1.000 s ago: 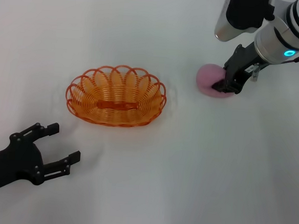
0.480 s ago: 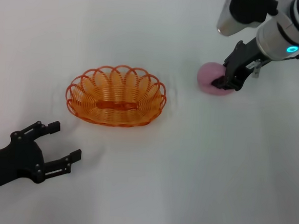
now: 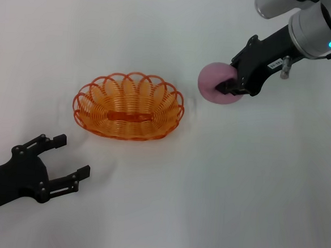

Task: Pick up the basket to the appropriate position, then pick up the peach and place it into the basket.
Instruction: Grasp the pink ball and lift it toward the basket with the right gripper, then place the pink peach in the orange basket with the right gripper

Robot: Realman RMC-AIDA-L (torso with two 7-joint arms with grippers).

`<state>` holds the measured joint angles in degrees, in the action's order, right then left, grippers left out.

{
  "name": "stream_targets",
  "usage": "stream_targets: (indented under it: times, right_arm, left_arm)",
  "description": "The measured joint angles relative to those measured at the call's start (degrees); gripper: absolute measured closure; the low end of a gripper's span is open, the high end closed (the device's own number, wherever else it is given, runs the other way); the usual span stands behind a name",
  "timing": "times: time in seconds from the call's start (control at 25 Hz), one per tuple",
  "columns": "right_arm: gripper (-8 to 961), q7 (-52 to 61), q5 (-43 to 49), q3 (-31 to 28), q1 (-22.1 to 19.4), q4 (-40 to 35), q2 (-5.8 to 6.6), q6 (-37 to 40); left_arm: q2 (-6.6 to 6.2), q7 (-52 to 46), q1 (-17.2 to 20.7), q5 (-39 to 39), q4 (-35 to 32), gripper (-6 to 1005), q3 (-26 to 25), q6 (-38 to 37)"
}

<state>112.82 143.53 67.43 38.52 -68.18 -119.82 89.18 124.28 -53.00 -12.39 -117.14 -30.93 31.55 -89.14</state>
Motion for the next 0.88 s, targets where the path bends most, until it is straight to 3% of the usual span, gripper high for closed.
stream_targets:
  times: [0.48,0.88]
  right_arm:
    - [688,-3.3,-10.49,-0.2,-1.71,2.51,-0.03,-0.82]
    - [667,-7.08,-17.99,2.75,-0.44,13.65,-0.33,-10.88]
  left_arm:
    - [0.0,0.0,-0.15,0.11,0.07,112,0.03,-0.04]
    - [0.09,0.0,-0.2,0.16,0.09,112,0.21,0.15]
